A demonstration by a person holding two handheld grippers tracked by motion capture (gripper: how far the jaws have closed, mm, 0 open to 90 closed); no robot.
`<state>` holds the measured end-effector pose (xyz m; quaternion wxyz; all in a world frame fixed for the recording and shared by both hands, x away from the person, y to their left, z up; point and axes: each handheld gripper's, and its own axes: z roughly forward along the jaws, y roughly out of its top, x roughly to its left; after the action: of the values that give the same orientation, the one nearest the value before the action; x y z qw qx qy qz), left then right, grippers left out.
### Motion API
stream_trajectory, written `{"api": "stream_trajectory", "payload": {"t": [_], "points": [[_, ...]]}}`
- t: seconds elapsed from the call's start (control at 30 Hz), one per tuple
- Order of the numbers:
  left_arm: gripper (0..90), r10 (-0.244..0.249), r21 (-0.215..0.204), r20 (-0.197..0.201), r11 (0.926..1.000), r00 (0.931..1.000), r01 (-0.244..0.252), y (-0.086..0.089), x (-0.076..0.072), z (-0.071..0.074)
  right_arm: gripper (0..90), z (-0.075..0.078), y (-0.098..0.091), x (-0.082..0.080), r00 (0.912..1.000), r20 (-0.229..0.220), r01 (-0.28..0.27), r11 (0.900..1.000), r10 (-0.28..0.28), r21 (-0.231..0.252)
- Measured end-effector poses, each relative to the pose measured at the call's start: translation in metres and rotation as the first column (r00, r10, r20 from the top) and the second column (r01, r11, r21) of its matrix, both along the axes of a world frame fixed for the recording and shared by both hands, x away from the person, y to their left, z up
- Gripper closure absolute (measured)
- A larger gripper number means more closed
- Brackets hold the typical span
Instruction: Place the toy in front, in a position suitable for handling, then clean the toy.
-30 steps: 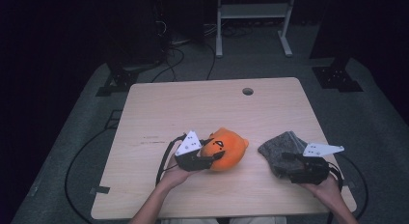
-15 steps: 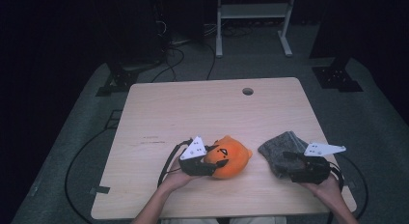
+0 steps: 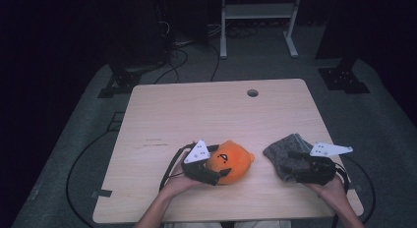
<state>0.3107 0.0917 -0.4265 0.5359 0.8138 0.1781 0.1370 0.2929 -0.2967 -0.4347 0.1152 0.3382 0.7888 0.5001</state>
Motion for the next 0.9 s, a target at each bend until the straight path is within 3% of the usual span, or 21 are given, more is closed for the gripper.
{"api": "stream_trajectory", "payload": {"t": [0.13, 0.37, 0.53, 0.9], "points": [[9.0, 0.028, -0.058, 0.019, 0.9979, 0.9994, -0.027, 0.012, -0.008, 0.009, 31.8, 0.007, 0.004, 0.009, 0.9996, 0.021, 0.016, 0.9999, -0.016, 0.005], [9.0, 0.049, -0.082, 0.023, 0.9956, 0.9985, -0.047, 0.022, -0.01, 0.011, 31.8, 0.009, 0.01, 0.02, 0.9996, 0.012, 0.026, 0.9997, -0.026, -0.003], [9.0, 0.055, -0.09, 0.034, 0.9946, 0.9979, -0.052, 0.024, -0.013, 0.013, 31.8, 0.009, 0.014, 0.026, 0.9992, 0.02, 0.035, 0.9988, -0.034, -0.034], [9.0, 0.063, -0.049, 0.029, 0.9969, 0.9976, -0.062, 0.022, -0.013, 0.003, 33.9, -0.001, 0.022, 0.051, 0.9953, -0.012, 0.095, 0.9917, -0.096, -0.087]]}}
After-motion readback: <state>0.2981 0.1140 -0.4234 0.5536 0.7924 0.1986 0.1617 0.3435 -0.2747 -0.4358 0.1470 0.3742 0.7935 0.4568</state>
